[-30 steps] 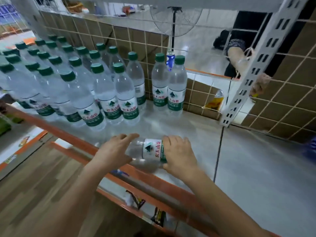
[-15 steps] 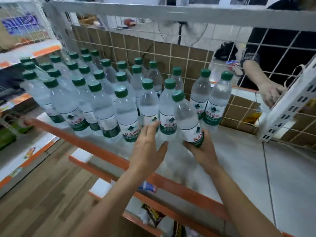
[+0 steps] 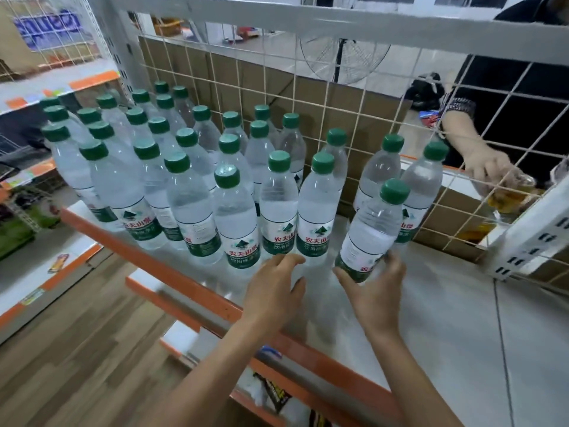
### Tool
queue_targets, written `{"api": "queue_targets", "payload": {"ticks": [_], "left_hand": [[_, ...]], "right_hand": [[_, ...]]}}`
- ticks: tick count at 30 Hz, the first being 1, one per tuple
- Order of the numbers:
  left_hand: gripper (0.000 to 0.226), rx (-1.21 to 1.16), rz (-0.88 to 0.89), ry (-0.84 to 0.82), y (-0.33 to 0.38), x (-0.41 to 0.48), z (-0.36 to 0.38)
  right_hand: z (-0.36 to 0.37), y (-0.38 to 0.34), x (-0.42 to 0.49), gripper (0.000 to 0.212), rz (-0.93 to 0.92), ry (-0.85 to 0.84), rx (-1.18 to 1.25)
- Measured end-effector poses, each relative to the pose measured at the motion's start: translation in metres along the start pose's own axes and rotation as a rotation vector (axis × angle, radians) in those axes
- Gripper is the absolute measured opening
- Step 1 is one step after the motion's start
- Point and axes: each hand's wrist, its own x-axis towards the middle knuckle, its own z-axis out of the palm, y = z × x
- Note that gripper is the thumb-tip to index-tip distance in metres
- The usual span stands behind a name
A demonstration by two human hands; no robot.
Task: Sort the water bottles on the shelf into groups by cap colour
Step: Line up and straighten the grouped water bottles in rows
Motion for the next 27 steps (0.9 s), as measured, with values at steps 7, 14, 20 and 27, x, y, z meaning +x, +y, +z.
{"api": "queue_targets", "payload": {"ticks": [7, 14, 20, 27], "left_hand": [[0.024, 0.108, 0.09, 0.144, -0.007, -0.004, -0.021], [0.017, 0.049, 0.119, 0.427, -0.051, -0.008, -0.122], [0.018, 0.084, 0.159, 0.617, -0.13, 0.007, -0.224], [0.012, 0.059, 0.18, 0.613, -0.224, 0.052, -0.313]], "right_hand": [[0.001, -0.034, -0.038, 0.019, -0.601, -0.055, -0.088], [0.052, -0.121, -0.042, 0.021, -0.711, -0.256, 0.027], [0.129, -0.223, -0.053, 0.017, -0.875, -0.301, 0.055], [0.209, -0.329, -0.038, 0.022, -0.9, -0.326, -0.086]]}}
